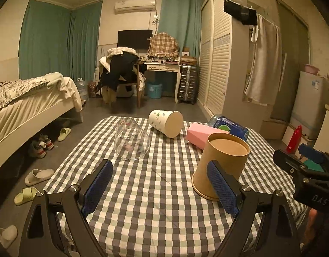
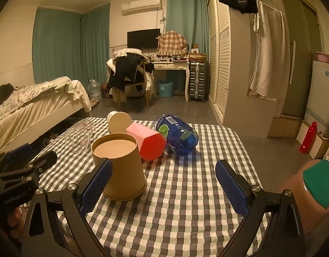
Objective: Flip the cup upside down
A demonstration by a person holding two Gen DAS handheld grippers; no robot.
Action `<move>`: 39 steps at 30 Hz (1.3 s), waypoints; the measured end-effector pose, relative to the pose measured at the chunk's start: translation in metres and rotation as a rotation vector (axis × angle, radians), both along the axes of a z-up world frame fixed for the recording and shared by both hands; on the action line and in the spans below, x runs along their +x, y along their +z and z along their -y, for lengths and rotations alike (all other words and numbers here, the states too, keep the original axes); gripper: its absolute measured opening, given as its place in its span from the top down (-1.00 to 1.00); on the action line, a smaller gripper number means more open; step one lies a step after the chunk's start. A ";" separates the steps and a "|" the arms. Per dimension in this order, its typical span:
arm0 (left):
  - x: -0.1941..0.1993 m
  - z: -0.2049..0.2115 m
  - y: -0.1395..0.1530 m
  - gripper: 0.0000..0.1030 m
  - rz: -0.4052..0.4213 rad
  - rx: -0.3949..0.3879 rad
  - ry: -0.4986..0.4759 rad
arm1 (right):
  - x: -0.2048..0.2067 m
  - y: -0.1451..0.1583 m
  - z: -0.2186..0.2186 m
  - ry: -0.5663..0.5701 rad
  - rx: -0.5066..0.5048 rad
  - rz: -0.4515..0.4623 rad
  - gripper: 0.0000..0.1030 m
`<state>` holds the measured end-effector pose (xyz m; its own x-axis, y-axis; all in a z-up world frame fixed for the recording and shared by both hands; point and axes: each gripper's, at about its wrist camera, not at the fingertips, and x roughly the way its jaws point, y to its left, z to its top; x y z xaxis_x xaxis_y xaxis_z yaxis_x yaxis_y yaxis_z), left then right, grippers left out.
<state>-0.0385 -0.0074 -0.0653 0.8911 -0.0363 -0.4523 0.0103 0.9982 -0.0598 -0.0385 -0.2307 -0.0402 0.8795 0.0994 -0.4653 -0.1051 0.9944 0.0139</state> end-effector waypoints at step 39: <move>0.002 -0.007 -0.006 -1.00 0.001 -0.003 0.060 | 0.005 -0.009 0.004 -0.031 -0.016 -0.012 -0.99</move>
<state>-0.0360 0.0001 -0.0714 0.8920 0.0154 -0.4518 -0.0492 0.9968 -0.0631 -0.0334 -0.2344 -0.0489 0.8763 0.0644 -0.4774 -0.0736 0.9973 -0.0006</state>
